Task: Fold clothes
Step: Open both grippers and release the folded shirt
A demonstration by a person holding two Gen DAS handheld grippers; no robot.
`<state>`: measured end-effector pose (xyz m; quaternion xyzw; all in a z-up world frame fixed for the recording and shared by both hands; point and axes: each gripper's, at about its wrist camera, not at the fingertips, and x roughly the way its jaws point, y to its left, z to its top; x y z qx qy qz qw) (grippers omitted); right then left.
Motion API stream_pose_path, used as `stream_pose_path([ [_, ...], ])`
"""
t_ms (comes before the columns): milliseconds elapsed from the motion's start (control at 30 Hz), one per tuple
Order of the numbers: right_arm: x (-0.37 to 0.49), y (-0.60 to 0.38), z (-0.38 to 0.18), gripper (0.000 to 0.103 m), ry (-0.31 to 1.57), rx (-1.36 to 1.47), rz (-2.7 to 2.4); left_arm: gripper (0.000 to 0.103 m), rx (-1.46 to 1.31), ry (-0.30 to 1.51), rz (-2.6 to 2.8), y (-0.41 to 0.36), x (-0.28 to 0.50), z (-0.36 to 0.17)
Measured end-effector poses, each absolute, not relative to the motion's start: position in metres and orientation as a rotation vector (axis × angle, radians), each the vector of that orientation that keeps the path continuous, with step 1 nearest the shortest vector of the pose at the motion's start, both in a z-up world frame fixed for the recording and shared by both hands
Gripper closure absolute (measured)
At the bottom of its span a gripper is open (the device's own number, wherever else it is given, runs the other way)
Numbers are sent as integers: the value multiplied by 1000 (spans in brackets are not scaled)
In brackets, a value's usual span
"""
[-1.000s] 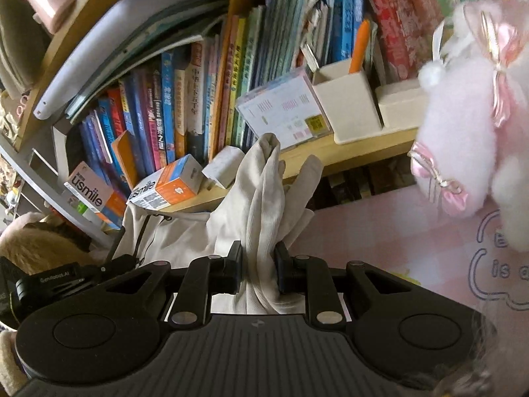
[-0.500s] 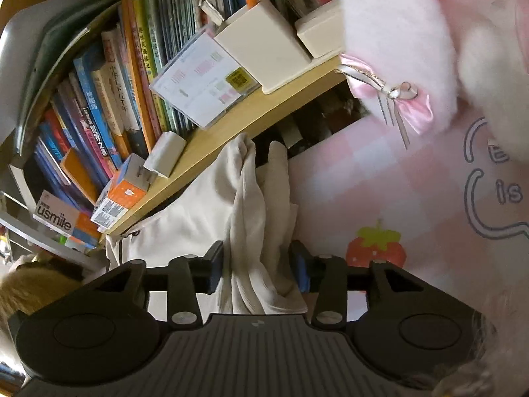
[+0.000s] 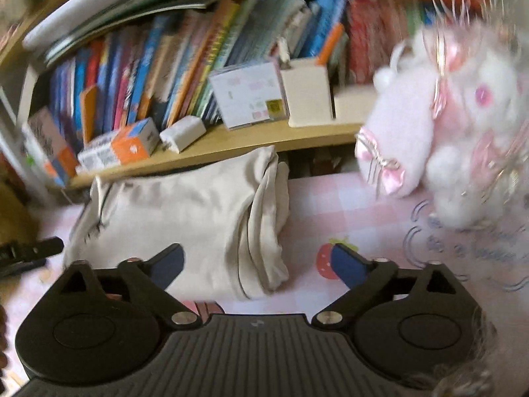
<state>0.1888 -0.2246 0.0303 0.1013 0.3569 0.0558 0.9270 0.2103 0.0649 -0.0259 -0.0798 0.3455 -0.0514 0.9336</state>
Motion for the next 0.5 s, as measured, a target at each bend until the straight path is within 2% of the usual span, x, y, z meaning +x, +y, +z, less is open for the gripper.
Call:
stream_pose_path([
  [133, 169, -215, 33, 0, 711, 151, 111, 8, -81, 708, -99, 49, 187, -23],
  [500, 111, -204, 38, 0, 682, 111, 82, 1, -78, 710, -107, 36, 132, -13],
])
